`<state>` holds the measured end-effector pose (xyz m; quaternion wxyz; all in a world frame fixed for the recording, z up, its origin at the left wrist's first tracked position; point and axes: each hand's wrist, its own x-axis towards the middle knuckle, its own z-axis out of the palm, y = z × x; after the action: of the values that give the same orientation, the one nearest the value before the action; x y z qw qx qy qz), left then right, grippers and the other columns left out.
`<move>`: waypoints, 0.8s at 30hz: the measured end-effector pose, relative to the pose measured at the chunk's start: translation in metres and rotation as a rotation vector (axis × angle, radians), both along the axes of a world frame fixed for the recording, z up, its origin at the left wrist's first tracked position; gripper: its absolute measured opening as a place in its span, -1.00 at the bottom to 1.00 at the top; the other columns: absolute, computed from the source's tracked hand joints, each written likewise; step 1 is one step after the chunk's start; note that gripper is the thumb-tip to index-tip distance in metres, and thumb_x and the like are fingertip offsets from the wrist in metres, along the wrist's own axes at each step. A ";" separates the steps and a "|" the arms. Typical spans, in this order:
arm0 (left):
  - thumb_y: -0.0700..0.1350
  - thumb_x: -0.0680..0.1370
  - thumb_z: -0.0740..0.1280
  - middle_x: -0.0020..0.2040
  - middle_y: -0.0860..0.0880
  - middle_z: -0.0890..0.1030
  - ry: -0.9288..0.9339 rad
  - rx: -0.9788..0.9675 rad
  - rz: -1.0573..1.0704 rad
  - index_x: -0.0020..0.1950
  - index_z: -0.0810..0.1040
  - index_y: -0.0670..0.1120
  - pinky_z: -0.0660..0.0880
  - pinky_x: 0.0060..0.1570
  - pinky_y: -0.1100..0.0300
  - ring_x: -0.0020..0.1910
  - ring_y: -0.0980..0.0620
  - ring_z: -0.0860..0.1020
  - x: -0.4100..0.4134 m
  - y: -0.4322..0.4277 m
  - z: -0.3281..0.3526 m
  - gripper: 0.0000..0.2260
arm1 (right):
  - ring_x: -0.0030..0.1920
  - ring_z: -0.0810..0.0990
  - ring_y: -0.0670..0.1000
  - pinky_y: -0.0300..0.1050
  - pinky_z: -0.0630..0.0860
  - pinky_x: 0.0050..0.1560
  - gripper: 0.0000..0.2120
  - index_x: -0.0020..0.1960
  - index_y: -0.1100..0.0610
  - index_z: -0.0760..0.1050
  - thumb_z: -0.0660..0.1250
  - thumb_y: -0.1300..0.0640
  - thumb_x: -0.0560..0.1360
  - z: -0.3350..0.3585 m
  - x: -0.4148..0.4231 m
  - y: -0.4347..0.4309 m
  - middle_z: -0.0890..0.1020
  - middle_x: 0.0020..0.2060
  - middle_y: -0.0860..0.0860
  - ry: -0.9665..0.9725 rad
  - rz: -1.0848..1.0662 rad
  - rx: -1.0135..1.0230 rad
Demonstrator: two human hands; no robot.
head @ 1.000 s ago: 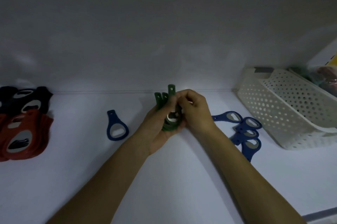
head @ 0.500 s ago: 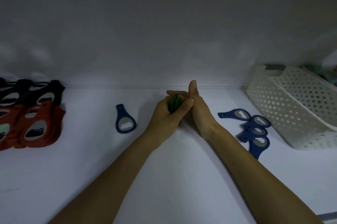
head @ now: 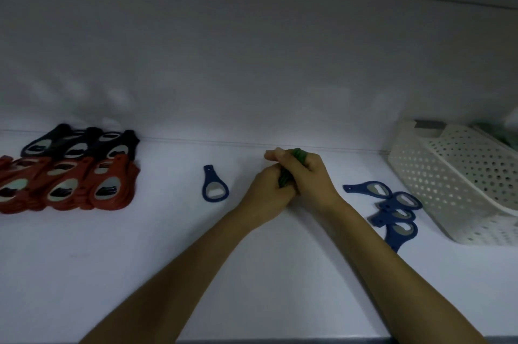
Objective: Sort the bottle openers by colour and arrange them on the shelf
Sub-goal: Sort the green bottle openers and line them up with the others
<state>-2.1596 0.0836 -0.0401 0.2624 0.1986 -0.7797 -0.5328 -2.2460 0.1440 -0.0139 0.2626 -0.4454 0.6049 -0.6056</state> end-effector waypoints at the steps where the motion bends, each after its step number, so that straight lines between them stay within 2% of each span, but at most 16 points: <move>1: -0.18 0.57 0.24 -0.09 0.06 0.63 0.022 0.000 -0.007 0.11 0.51 0.00 0.58 -0.02 0.14 -0.08 0.12 0.61 0.009 0.001 0.004 -0.84 | -0.04 0.66 -0.14 -0.40 0.51 -0.04 -0.80 -0.07 0.12 0.66 0.29 0.07 0.55 0.007 0.005 -0.001 0.72 -0.12 -0.05 -0.041 -0.013 -0.017; 3: -0.07 0.57 0.28 -0.03 0.10 0.63 0.085 -0.036 0.043 0.18 0.45 0.07 0.59 -0.06 0.19 -0.08 0.17 0.62 0.035 0.000 0.012 -0.81 | -0.07 0.68 -0.06 -0.35 0.55 -0.10 -0.75 -0.09 0.17 0.65 0.31 0.01 0.53 0.021 0.022 -0.005 0.72 -0.11 0.00 -0.167 -0.023 -0.056; 5: 0.01 0.56 0.28 0.01 0.06 0.64 0.131 -0.167 0.194 0.19 0.41 0.07 0.59 -0.12 0.23 -0.11 0.17 0.63 0.068 -0.003 0.020 -0.78 | -0.09 0.69 0.03 -0.24 0.59 -0.11 -0.69 -0.09 0.22 0.62 0.31 -0.04 0.52 0.033 0.047 -0.013 0.71 -0.09 0.08 -0.322 0.016 -0.083; 7: -0.03 0.58 0.27 -0.02 0.05 0.65 0.177 -0.295 0.346 0.20 0.44 0.02 0.57 -0.17 0.29 -0.16 0.19 0.62 0.105 -0.004 0.026 -0.80 | -0.10 0.68 0.06 -0.13 0.61 -0.10 -0.66 -0.12 0.23 0.61 0.29 -0.06 0.53 0.038 0.082 -0.025 0.70 -0.07 0.12 -0.467 0.107 -0.063; 10: -0.16 0.59 0.25 -0.14 0.11 0.61 0.211 -0.409 0.534 0.16 0.52 -0.08 0.50 -0.28 0.39 -0.27 0.26 0.58 0.165 -0.004 0.030 -0.83 | -0.16 0.68 0.02 -0.08 0.62 -0.07 -0.74 -0.16 0.18 0.58 0.31 -0.01 0.52 0.043 0.138 -0.047 0.70 -0.12 0.11 -0.590 0.273 -0.015; 12: -0.17 0.58 0.26 -0.19 0.12 0.61 0.210 -0.366 0.650 0.06 0.53 0.06 0.50 -0.34 0.35 -0.34 0.22 0.58 0.209 -0.003 0.029 -0.84 | -0.19 0.66 0.02 -0.08 0.63 -0.07 -0.83 -0.09 0.19 0.57 0.35 0.07 0.50 0.043 0.169 -0.060 0.69 -0.17 0.10 -0.517 0.401 0.009; 14: -0.14 0.58 0.27 -0.26 0.09 0.64 0.178 -0.298 0.751 -0.02 0.50 0.16 0.55 -0.34 0.22 -0.39 0.15 0.60 0.252 -0.002 0.025 -0.84 | -0.20 0.65 0.01 -0.12 0.62 -0.13 -0.87 -0.03 0.20 0.57 0.35 0.13 0.50 0.042 0.191 -0.071 0.68 -0.19 0.08 -0.380 0.543 0.050; 15: -0.14 0.58 0.28 -0.31 0.06 0.65 0.162 -0.250 0.790 -0.04 0.51 0.13 0.55 -0.34 0.19 -0.40 0.10 0.61 0.271 -0.001 0.022 -0.86 | -0.19 0.65 0.00 -0.15 0.61 -0.15 -0.88 -0.01 0.18 0.58 0.35 0.15 0.50 0.040 0.199 -0.075 0.68 -0.18 0.08 -0.304 0.602 0.092; 18: -0.19 0.56 0.30 -0.41 0.07 0.63 0.108 -0.119 0.871 -0.07 0.55 -0.01 0.49 -0.41 0.32 -0.48 0.12 0.58 0.312 0.003 0.009 -0.91 | -0.16 0.68 0.00 -0.17 0.63 -0.07 -0.90 0.01 0.14 0.59 0.37 0.20 0.49 0.031 0.220 -0.086 0.70 -0.14 0.08 -0.092 0.736 0.271; 20: -0.18 0.56 0.31 -0.39 0.07 0.64 0.040 -0.091 0.879 -0.07 0.56 -0.03 0.47 -0.42 0.33 -0.49 0.14 0.57 0.329 0.006 0.003 -0.93 | -0.16 0.69 0.00 -0.19 0.63 -0.11 -0.90 0.00 0.14 0.59 0.39 0.22 0.48 0.025 0.231 -0.092 0.71 -0.13 0.08 -0.043 0.799 0.344; 22: -0.16 0.56 0.31 -0.36 0.06 0.65 -0.058 -0.112 0.874 -0.04 0.56 -0.05 0.50 -0.37 0.25 -0.48 0.13 0.57 0.342 0.006 -0.001 -0.95 | -0.13 0.68 -0.04 -0.22 0.61 -0.15 -0.82 0.06 0.13 0.57 0.42 0.23 0.46 0.021 0.238 -0.096 0.70 -0.07 0.06 0.044 0.814 0.355; 24: -0.14 0.56 0.30 -0.33 0.02 0.66 -0.190 -0.169 0.846 -0.07 0.55 -0.01 0.52 -0.30 0.17 -0.44 0.12 0.59 0.351 0.001 0.001 -0.94 | -0.07 0.66 -0.08 -0.27 0.58 -0.09 -0.73 0.12 0.13 0.56 0.44 0.25 0.43 0.021 0.240 -0.101 0.68 -0.01 0.06 0.220 0.814 0.288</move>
<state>-1.8090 0.0848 -0.0395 0.3999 0.5262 -0.6911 -0.2924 -2.0059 0.0425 0.0076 0.4730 -0.6678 0.4831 -0.3114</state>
